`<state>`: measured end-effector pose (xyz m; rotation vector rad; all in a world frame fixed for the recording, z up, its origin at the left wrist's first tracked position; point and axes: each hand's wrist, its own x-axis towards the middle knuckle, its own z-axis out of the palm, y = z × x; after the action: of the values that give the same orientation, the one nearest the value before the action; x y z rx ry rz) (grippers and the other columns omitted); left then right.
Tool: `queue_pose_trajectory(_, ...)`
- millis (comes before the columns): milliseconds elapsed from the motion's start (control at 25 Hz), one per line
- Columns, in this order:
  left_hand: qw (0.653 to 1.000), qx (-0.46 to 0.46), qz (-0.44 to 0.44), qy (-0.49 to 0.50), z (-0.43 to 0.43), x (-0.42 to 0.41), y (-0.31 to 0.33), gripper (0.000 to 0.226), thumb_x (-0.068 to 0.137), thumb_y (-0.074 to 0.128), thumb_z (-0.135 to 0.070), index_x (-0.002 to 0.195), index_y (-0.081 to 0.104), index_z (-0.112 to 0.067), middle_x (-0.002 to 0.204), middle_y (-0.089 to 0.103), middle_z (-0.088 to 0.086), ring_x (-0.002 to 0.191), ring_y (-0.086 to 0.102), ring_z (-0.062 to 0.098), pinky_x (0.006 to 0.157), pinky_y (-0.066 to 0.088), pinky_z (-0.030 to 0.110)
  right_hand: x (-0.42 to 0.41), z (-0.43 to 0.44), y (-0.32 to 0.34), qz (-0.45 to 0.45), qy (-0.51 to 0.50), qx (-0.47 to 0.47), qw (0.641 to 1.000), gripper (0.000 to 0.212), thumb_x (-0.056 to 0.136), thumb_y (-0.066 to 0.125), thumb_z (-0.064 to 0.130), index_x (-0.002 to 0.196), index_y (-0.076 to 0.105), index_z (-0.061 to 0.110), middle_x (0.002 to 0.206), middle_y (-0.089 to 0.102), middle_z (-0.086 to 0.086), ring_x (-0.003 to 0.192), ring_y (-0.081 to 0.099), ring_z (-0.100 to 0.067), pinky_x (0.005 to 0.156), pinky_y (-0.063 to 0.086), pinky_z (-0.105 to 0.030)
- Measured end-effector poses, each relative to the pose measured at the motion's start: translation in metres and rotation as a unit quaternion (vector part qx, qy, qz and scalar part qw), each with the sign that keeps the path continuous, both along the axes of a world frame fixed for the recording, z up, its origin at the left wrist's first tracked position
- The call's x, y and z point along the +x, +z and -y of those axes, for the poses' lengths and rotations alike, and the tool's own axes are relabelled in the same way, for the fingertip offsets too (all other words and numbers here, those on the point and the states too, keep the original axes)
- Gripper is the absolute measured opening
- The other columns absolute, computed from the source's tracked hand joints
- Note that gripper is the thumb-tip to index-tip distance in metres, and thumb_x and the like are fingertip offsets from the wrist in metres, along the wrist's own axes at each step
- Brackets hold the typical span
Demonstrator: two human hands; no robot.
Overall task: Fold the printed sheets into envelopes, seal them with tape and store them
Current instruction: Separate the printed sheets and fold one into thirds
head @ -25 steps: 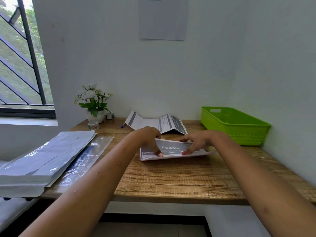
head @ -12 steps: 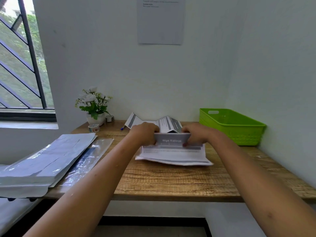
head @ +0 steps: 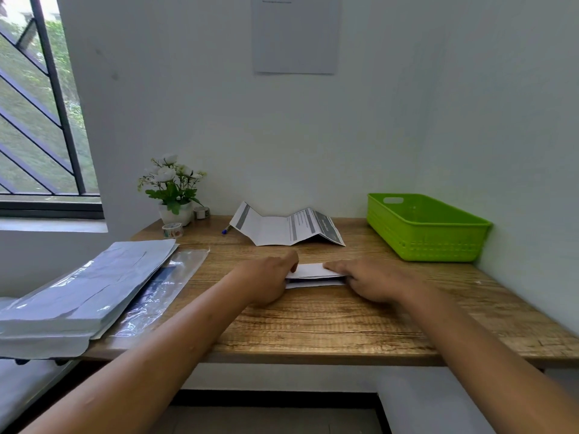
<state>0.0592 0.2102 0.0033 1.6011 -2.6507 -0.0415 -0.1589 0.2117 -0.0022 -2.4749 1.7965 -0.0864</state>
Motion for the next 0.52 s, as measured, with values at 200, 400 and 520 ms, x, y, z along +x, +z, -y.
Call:
queue_pose_trajectory(200,0.993,0.111,0.024,0.011,0.002,-0.005,-0.009,0.067,0.095,0.021,-0.058,0.151,0.004,-0.024,0.160,0.005,0.002,0.147,0.006,0.023,0.118,0.008,0.048,0.018,-0.002,-0.003,-0.006,-0.001,0.093,0.996,0.059,0.100,0.022,0.049,0.152,0.007,0.026,0.161,0.003,-0.003,0.149,0.001,-0.016,0.121,0.003,-0.038)
queue_pose_trajectory(400,0.995,0.093,0.020,-0.003,0.002,-0.011,-0.012,0.059,0.100,0.014,-0.043,0.151,-0.005,-0.019,0.160,-0.006,0.002,0.147,-0.006,0.017,0.119,-0.003,0.041,0.057,0.007,-0.012,0.088,0.030,0.057,0.994,0.065,0.099,0.017,0.051,0.153,0.011,0.016,0.161,0.009,-0.001,0.148,0.007,-0.013,0.121,0.006,-0.035)
queue_pose_trajectory(520,0.996,0.094,0.010,-0.004,0.003,-0.011,-0.015,0.058,0.100,0.014,-0.040,0.150,-0.007,-0.020,0.160,-0.005,0.002,0.147,-0.006,0.016,0.119,-0.002,0.040,0.066,0.007,-0.015,0.095,0.016,0.041,0.994,0.073,0.095,0.014,0.060,0.152,0.009,0.016,0.161,0.009,0.000,0.148,0.008,-0.014,0.121,0.008,-0.038)
